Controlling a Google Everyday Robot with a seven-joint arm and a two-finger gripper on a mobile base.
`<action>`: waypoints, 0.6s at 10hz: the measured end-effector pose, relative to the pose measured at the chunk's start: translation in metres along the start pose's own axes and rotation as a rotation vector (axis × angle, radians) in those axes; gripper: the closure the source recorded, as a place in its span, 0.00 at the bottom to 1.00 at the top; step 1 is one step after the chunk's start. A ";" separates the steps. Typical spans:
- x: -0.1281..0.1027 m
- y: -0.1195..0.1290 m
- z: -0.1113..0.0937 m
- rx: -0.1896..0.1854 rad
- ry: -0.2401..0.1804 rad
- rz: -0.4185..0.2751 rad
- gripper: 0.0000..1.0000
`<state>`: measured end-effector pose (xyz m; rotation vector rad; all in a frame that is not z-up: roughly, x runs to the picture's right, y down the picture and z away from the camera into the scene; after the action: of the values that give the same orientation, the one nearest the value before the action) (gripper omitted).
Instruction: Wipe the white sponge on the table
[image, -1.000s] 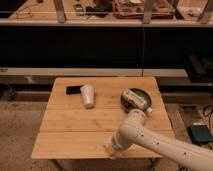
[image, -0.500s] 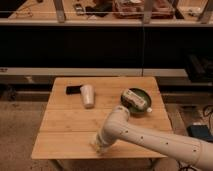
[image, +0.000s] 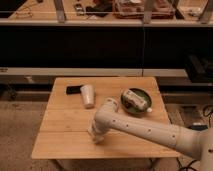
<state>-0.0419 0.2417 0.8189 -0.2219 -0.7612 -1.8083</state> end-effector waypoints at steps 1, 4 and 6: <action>0.010 0.010 0.001 -0.008 0.003 0.038 1.00; 0.029 0.071 -0.006 -0.061 0.025 0.195 1.00; 0.024 0.113 -0.009 -0.111 0.015 0.277 1.00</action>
<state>0.0532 0.1968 0.8677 -0.3680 -0.5879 -1.5875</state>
